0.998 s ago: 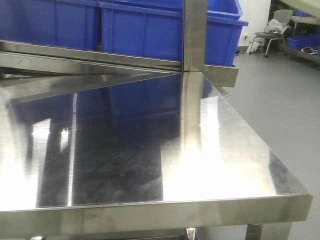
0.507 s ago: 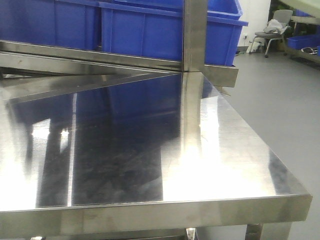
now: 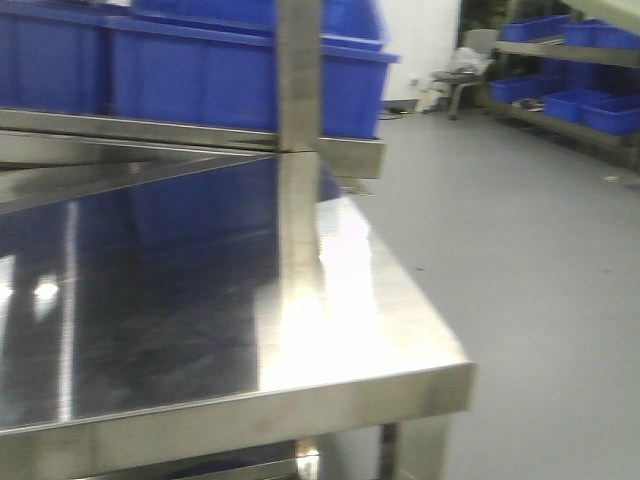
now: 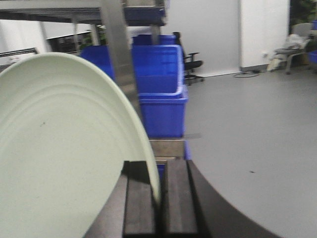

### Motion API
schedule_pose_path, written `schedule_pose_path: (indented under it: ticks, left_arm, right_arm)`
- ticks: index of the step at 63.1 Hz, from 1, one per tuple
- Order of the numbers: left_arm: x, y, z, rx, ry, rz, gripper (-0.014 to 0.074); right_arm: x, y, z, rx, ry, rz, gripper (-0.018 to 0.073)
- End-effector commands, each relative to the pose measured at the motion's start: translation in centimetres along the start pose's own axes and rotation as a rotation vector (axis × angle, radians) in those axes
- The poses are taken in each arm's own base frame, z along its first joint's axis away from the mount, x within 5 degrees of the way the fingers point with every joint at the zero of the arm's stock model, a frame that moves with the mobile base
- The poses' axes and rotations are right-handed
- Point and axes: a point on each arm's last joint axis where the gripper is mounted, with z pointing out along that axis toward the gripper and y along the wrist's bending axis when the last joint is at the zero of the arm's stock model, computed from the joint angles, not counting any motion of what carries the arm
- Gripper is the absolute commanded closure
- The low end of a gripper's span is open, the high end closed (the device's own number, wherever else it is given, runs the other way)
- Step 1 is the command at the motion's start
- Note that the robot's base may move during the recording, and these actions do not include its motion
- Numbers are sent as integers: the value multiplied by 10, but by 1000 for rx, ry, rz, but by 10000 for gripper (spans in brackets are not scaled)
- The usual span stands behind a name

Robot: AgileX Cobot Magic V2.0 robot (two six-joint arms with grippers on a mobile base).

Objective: Place green plate on second shelf with right arm
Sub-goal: 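Drive the base to the rack of blue bins holding the plate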

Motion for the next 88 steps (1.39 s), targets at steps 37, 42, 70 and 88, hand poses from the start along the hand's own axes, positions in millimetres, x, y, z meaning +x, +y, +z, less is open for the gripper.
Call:
schedule_pose_path:
  ticks: [37,42,70,88]
  left_arm:
    - [6,1,-1,7,-56,-9,466]
    - [6,1,-1,7,-56,-9,466]
    - [6,1,-1,7,-56,-9,466]
    - [6,1,-1,6,-54,-9,466]
  right_arm:
    - [-15,7,-1,-60,-88,-17,503]
    - [-15,7,-1,-60,-88,-17,503]
    - [-15,7,-1,-62,-89,-17,503]
    - [-15,7,0,-62,-85,-18,503]
